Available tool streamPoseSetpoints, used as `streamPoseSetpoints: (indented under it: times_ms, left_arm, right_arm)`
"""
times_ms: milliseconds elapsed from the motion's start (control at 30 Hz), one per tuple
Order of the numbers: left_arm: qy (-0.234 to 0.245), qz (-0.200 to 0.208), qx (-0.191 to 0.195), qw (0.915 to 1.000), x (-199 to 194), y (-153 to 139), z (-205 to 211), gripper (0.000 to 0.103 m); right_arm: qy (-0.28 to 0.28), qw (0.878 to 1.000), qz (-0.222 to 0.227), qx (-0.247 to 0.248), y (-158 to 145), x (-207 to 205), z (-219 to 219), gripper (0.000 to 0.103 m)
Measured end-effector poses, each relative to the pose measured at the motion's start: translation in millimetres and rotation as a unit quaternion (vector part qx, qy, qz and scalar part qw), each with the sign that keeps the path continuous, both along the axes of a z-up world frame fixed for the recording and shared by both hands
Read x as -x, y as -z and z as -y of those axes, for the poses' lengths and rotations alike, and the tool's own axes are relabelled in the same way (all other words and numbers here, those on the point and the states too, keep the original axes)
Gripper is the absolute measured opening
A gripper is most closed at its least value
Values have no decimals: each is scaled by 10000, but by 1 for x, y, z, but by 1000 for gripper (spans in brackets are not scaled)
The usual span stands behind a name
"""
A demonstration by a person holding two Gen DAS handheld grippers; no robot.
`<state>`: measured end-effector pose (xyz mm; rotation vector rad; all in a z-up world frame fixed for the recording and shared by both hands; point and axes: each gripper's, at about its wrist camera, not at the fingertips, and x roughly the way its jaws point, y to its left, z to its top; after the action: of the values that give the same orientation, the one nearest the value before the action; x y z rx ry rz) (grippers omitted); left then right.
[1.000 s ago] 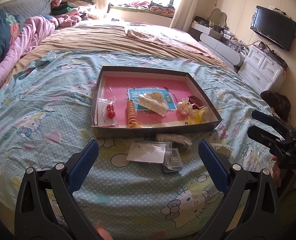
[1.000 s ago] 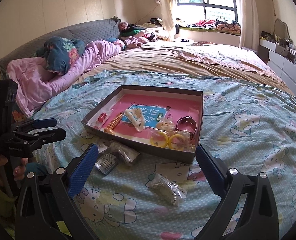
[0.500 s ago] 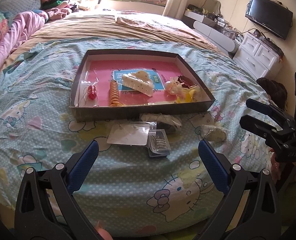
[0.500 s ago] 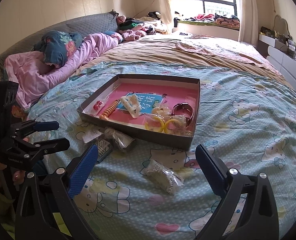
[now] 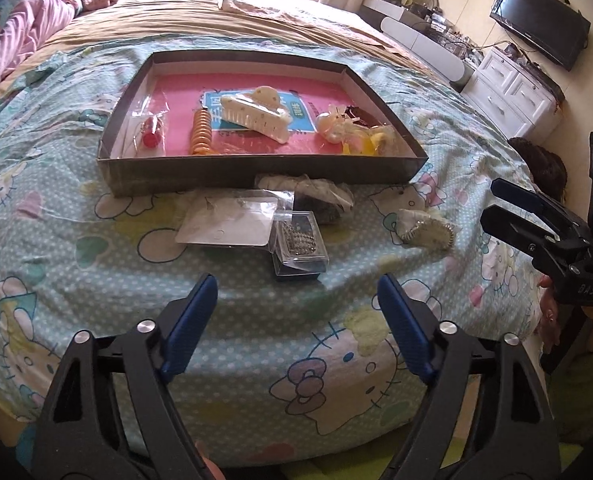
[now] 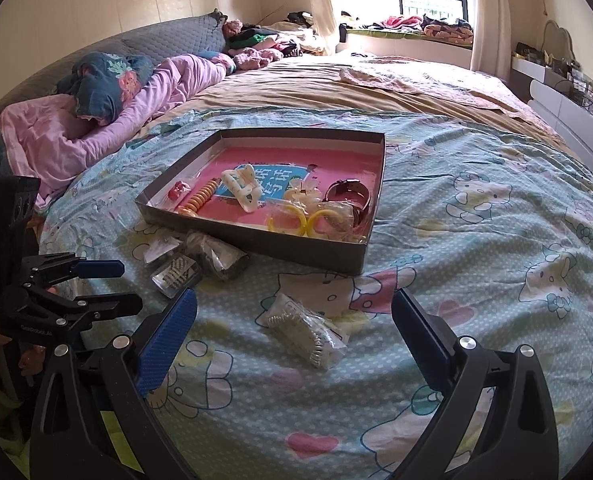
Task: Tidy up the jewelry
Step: 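Grasp the clear rhinestone clip case with the left tool while the right grasps the bagged white comb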
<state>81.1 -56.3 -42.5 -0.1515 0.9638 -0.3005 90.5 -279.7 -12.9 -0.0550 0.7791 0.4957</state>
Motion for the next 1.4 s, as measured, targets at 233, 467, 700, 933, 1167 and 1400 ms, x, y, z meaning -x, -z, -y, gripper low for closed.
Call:
streamPoseSetpoints:
  times_ms: [233, 467, 700, 933, 1167, 1400]
  left_arm:
    - [-72, -54, 55, 9999, -6, 8, 2, 50]
    - [-153, -69, 50, 9998, -13, 13, 6, 47]
    - [-280, -110, 27, 9995, -19, 18, 8, 47]
    - [-378, -114, -2, 9992, -28, 22, 10, 48]
    - [-281, -56, -240, 9993, -35, 26, 23, 46]
    - [-39, 94, -454, 9989, -28, 25, 29, 25]
  right_arm:
    - [-5, 9997, -177, 137, 19, -3, 4, 97]
    - [35, 9987, -502, 47, 42, -14, 2, 84]
    - [-47, 9977, -663, 121, 59, -25, -6, 74]
    - [-223, 9976, -423, 498, 67, -19, -22, 62]
    - [-352, 9977, -280, 502, 65, -12, -25, 47]
    - [-391, 9983, -282, 331, 55, -7, -24, 45]
